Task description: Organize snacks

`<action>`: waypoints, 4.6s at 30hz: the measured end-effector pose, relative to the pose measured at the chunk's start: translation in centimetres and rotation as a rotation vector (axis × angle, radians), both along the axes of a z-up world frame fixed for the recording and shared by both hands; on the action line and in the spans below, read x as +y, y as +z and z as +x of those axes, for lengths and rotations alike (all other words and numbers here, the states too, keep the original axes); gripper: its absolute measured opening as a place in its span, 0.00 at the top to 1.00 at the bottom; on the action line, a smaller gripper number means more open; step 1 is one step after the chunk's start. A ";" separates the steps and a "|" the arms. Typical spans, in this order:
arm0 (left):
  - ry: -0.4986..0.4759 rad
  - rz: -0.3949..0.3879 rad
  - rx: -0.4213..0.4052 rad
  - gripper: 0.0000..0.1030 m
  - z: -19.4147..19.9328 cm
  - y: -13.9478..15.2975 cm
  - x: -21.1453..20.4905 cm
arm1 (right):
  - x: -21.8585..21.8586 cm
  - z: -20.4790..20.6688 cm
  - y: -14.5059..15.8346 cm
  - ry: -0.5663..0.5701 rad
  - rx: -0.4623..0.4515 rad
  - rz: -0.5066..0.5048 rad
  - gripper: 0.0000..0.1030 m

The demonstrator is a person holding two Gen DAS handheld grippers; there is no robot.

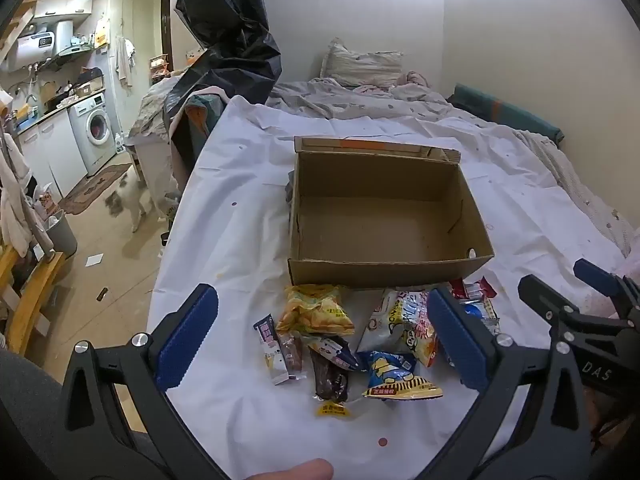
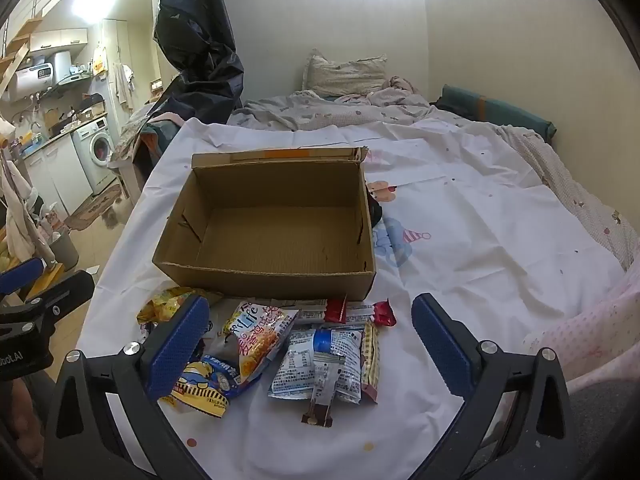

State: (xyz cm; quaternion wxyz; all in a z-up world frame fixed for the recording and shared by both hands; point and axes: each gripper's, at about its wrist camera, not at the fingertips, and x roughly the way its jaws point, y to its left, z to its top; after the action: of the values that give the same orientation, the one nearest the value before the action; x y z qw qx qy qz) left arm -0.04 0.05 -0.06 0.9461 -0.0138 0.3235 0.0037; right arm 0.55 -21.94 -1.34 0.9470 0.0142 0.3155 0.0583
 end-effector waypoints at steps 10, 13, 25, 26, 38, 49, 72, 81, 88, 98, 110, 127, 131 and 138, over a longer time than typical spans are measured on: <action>-0.006 0.000 0.015 0.00 0.2 -0.2 0.0 | -0.3 0.2 -0.2 0.002 0.014 0.009 0.00; -0.009 0.001 0.015 0.00 -0.1 -0.3 0.2 | -0.4 0.1 0.0 0.001 0.013 0.007 0.00; -0.004 0.004 0.022 0.00 0.3 0.0 -0.3 | -0.2 0.1 -0.2 -0.001 0.015 0.010 0.00; -0.003 0.003 0.022 0.00 0.4 -0.1 -0.2 | -0.2 0.1 -0.2 -0.001 0.015 0.010 0.00; -0.004 -0.001 0.023 0.00 0.3 -0.1 -0.2 | -0.1 0.1 -0.2 -0.005 0.013 0.007 0.00; -0.005 -0.003 0.024 0.00 0.3 0.0 -0.3 | -0.2 0.0 -0.2 -0.006 0.017 0.005 0.00; -0.005 -0.001 0.029 0.00 0.5 0.1 -0.4 | -0.4 0.1 0.0 -0.011 0.024 0.002 0.00; -0.006 -0.001 0.029 0.00 0.4 0.0 -0.3 | -0.4 0.1 0.0 -0.011 0.025 0.001 0.00; -0.008 0.000 0.032 0.00 0.4 -0.1 -0.3 | -0.2 0.2 -0.4 -0.010 0.034 -0.001 0.00; 0.009 -0.006 0.060 0.00 1.2 0.1 0.6 | -0.9 0.8 1.1 -0.015 0.033 0.004 0.00; 0.063 0.009 0.207 0.00 5.8 -0.1 3.0 | -4.8 7.7 1.7 -0.046 0.295 0.085 0.00; 0.172 -0.200 0.597 0.01 13.8 -8.0 9.2 | -6.7 12.6 -4.8 -0.031 0.525 0.244 0.01; 0.199 -0.260 0.632 0.02 14.4 -9.0 10.2 | -6.4 12.7 -5.6 -0.037 0.556 0.244 0.01; 0.276 -0.305 0.782 0.55 13.7 -13.3 11.8 | -5.9 13.0 -5.1 -0.033 0.530 0.217 0.01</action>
State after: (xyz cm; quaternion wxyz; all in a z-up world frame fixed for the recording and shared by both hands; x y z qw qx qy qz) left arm 13.65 11.85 -13.34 0.7305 -0.1938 0.6490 0.0873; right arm 13.52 -27.87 -6.47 0.8254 0.1353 0.5435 0.0707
